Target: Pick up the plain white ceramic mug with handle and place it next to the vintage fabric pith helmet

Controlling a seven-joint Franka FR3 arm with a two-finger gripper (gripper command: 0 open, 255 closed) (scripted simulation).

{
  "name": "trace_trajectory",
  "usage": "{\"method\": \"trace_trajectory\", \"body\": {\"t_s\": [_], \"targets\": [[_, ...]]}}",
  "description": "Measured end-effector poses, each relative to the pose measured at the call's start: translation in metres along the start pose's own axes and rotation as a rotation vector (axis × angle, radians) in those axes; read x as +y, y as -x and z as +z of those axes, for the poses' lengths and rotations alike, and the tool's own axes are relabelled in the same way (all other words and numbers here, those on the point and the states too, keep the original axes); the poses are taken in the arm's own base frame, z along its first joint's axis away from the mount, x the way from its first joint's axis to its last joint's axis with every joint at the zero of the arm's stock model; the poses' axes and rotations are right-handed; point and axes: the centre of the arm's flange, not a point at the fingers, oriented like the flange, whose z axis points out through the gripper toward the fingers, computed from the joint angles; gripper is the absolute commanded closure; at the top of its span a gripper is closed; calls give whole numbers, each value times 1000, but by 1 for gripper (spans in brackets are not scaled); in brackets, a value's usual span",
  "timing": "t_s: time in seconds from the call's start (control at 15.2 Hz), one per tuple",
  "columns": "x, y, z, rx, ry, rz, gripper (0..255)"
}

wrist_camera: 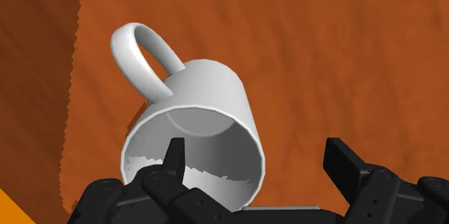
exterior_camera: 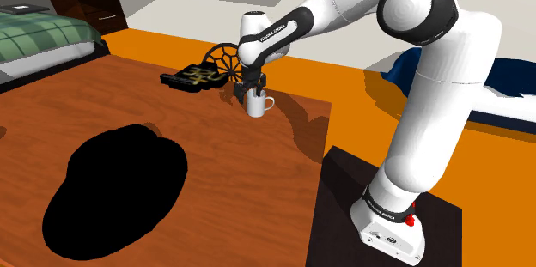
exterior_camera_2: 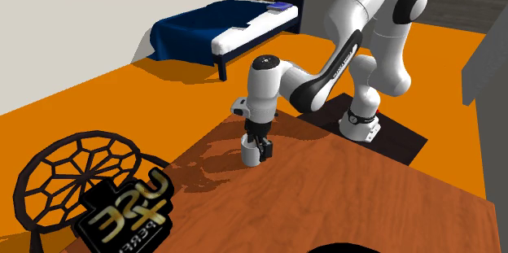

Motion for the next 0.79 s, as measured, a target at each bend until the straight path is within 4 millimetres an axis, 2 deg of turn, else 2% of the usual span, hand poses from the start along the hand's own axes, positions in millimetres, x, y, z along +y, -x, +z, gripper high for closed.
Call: {"method": "trace_trajectory", "body": {"t_s": [0.07,0.79], "targets": [[0,0,0,0,0,0,255],[0,0,-3,0,0,0,255]]}}
